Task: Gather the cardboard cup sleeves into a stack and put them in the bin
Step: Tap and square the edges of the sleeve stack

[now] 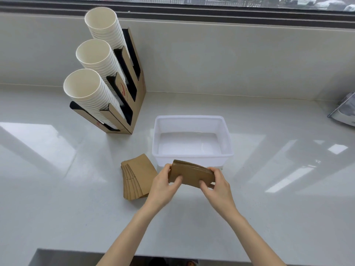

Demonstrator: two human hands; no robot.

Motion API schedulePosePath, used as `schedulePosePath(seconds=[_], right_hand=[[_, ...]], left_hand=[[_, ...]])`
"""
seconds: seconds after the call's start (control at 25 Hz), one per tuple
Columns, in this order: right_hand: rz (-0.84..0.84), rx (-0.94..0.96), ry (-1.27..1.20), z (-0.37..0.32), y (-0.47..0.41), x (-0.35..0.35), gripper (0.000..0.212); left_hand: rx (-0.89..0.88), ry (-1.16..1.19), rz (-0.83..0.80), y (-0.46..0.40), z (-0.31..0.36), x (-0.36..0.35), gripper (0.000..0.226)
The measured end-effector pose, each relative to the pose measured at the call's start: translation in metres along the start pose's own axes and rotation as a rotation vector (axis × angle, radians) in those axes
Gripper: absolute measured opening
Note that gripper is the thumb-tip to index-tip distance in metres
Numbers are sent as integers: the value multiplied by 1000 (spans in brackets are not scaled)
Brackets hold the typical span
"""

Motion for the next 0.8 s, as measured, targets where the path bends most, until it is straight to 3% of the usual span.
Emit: schedulePosePath(seconds=[0.28,0.48,0.6,0.8], right_hand=[[-183,14,-42,-29,-14,-26,19],[-279,123,34,-45,-25,-45,27],[-364,58,-13,-54,-32,-59,29],[-412,28,131,-59,-43,-83,32]], left_hand=[[98,92,106,1,1,49,3],[139,87,51,-5,-1,78,13],[203,86,126,-15,-9,91,26],[275,-8,231,-31,-18,97,34]])
Point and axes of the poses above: each hand's wrist, its own y-axis away from the middle knuckle, its own x-axis out of the back of the hand, z = x × y, the point moved 1 cm from there along -y, towards the middle knuckle, and after that the axes turned 10 degrees about x, right-handed, at the moved point
